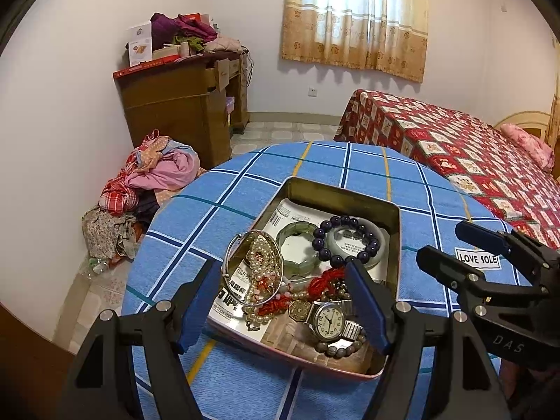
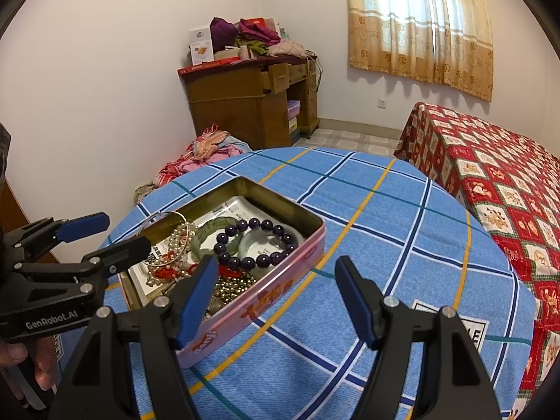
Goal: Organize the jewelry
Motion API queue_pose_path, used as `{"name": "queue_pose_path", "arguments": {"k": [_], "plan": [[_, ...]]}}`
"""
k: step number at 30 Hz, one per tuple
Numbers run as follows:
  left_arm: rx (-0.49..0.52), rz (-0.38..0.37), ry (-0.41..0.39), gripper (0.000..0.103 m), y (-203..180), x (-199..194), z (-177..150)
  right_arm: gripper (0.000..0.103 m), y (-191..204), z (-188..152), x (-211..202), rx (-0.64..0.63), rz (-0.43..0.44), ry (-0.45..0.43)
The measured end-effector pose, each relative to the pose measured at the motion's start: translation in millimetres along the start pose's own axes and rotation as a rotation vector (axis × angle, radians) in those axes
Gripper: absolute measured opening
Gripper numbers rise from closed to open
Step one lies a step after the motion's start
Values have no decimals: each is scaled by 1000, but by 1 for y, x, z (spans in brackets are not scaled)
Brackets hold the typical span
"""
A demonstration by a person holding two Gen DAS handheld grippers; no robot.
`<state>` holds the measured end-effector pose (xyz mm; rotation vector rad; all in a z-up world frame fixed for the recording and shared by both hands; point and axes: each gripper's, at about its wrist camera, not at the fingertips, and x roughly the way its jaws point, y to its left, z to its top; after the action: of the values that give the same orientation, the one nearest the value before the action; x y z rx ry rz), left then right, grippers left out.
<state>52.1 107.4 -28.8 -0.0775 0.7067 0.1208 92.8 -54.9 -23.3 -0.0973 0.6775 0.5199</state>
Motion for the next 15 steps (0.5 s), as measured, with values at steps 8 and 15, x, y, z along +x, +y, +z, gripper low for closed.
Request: {"name": "queue_pose_path", "arguments": {"k": [8,15], "plan": [[-1,20,12,74,0,3,-2,73,0,-2,-1,0,1,6],[24,31,-18,74,-4,-1,-4,73,1,-3,1,-1,2,7]]}}
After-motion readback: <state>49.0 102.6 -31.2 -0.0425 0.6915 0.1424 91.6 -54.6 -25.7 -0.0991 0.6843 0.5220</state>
